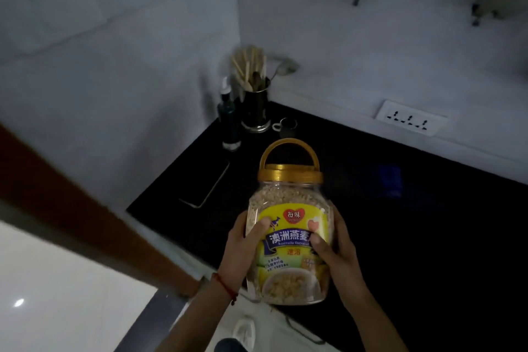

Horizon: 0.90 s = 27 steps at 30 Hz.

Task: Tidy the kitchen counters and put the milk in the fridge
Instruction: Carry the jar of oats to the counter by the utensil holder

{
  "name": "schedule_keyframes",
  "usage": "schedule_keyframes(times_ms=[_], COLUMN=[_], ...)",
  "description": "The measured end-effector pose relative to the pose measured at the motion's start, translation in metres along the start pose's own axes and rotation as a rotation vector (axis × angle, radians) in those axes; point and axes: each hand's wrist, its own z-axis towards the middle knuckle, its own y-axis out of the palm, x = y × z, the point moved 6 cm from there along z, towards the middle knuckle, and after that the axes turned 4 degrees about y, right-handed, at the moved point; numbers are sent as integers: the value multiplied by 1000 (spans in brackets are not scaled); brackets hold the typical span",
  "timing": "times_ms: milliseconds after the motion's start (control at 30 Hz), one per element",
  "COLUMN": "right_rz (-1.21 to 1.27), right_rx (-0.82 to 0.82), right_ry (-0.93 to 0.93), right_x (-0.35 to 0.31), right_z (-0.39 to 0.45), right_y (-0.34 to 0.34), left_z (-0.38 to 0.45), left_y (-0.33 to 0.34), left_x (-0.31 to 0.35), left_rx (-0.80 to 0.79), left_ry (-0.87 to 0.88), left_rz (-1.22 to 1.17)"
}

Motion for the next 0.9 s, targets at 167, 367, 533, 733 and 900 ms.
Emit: schedule_keyframes(times_ms=[167, 367, 533, 733, 900], right_rz=[88, -1, -117, -169, -237], right_rx=[148, 243, 259, 212, 240], right_ry=[-57, -129, -174, -140, -97], right_x=[-10, -24, -31, -30, -20], right_z=[30, 65, 97, 136, 149], right_y=[-9, -41, -64, -76, -82], left_z=[63, 117, 160, 200, 217], left_y=[17, 50, 71, 79, 79], left_x=[16, 32, 36, 30, 17], left_rx=[-228, -452, -546, -643, -684], left_ry=[7, 38, 44, 29, 50], left_rz=[102, 219, 291, 327, 338])
